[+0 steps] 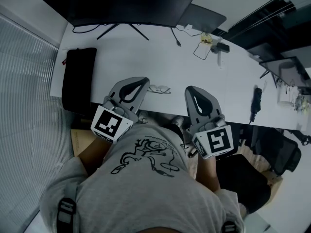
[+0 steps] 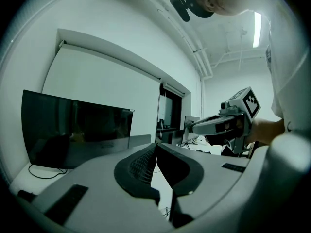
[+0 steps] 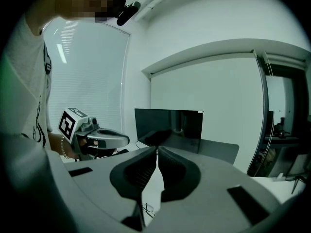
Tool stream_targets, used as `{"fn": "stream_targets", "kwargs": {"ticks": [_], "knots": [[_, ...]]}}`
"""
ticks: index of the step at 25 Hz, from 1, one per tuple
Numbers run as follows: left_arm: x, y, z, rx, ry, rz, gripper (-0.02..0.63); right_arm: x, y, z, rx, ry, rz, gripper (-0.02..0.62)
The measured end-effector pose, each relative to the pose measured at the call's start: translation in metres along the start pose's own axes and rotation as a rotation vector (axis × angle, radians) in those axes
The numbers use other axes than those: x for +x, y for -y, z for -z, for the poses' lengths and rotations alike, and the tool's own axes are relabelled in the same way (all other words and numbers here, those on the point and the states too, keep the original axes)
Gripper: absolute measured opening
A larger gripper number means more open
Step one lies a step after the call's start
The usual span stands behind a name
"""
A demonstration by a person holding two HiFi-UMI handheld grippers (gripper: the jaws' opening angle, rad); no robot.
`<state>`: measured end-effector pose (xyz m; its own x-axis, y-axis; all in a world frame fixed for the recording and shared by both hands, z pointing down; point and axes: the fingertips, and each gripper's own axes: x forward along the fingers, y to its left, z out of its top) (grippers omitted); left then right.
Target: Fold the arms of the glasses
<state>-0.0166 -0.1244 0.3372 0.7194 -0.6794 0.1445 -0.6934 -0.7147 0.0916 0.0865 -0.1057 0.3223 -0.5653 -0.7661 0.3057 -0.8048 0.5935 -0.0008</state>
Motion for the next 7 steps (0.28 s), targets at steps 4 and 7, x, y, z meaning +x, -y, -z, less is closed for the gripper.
{"fn": "stream_targets", "kwargs": {"ticks": [4,7], "knots": [[-0.0013,-0.0013,0.0005,-0.003,-0.013,0.001,0.021,0.002,0.0003,-0.0013,0.001,-0.002,0.002,0.02],[-0.0005,-0.0022,-0.0025,0.006,-0.003,0.008,0.021,0.0043,0.0,-0.0027,0.0,-0.002,0.003,0.02]]}}
